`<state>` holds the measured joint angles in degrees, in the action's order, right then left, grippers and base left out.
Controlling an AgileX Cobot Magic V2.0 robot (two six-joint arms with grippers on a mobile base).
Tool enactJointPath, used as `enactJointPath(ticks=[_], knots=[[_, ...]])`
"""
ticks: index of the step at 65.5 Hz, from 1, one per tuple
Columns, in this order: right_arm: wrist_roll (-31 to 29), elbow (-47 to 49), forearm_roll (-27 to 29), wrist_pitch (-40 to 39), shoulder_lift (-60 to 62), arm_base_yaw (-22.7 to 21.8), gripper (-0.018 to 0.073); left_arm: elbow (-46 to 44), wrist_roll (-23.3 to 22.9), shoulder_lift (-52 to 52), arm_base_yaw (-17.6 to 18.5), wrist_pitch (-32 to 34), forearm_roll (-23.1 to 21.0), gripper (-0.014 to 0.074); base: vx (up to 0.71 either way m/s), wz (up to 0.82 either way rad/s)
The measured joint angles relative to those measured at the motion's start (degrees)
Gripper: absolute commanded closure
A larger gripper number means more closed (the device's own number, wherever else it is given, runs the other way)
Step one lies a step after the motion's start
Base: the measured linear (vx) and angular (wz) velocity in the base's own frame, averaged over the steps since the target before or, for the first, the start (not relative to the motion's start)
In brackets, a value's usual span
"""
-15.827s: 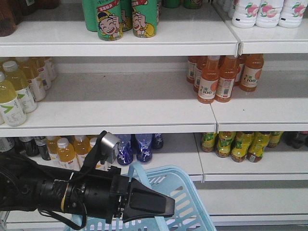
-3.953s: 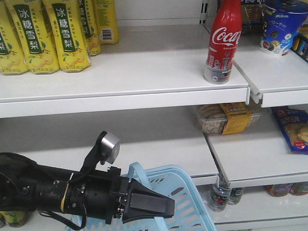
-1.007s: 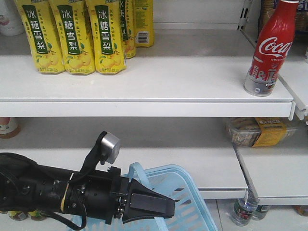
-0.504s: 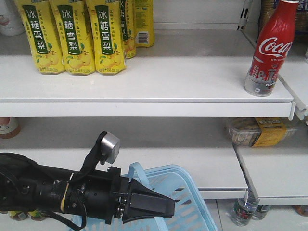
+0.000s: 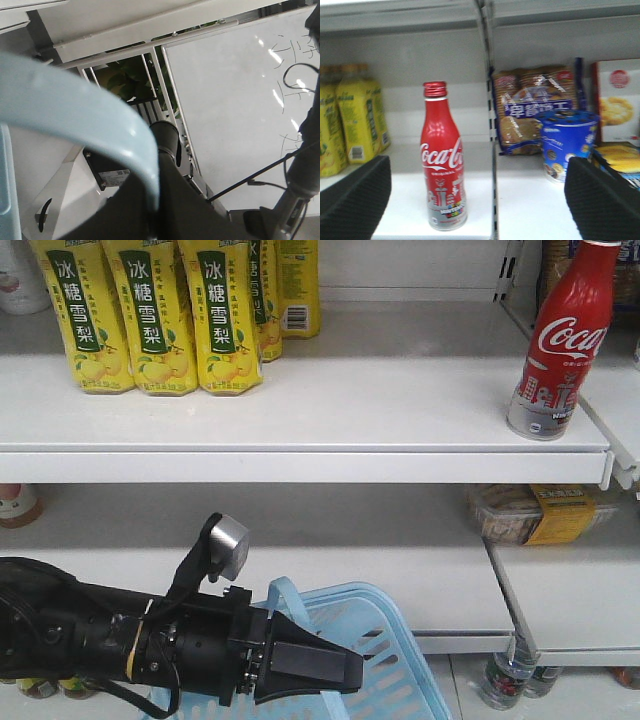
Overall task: Place coke in basket with both arms
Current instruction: 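Reach the open right gripper around the red Coca-Cola bottle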
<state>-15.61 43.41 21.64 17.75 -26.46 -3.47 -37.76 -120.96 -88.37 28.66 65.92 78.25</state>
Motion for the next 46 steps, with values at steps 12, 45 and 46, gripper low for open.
enactJointPath(ticks=[12,45,46], knots=[[-23.6,8.0,18.8,3.9,-12.0,0.0,-0.0031,0.0,0.0,0.0,0.0,0.0,0.0,0.0603,0.0,0.0],[-50.5,18.4,43.9,4.2,-32.3,0.0,-0.0031,0.0,0.0,0.0,0.0,0.0,0.0,0.0603,0.0,0.0],[-50.8,18.6,44.0,4.3,-33.0,0.0,-0.0031,0.0,0.0,0.0,0.0,0.0,0.0,0.0603,0.0,0.0]])
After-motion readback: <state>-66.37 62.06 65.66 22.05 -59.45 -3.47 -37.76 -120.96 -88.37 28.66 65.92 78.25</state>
